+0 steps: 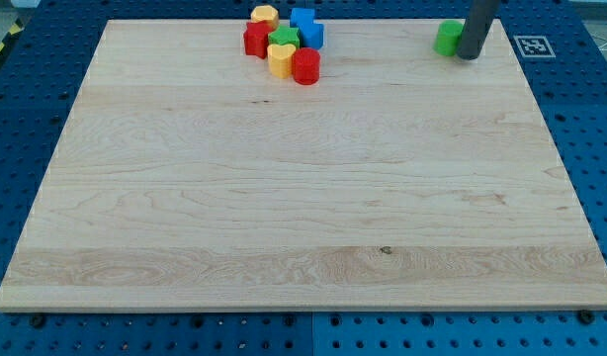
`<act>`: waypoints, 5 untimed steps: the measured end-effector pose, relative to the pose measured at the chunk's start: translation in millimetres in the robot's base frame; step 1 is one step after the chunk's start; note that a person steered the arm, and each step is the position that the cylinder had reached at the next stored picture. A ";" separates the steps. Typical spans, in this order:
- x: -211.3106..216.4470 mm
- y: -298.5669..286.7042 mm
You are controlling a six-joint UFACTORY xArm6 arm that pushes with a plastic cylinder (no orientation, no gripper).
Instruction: Push the green circle right a bit
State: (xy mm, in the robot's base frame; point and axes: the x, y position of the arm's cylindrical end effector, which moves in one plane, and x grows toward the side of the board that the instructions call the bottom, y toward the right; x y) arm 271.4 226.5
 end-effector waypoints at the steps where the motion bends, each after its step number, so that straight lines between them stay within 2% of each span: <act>1: 20.6 -3.0; 2: 9.1 -49.3; 3: -21.6 -78.8; 4: -59.4 -72.5; 5: -67.3 -56.5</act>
State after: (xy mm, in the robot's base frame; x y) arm 204.1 170.0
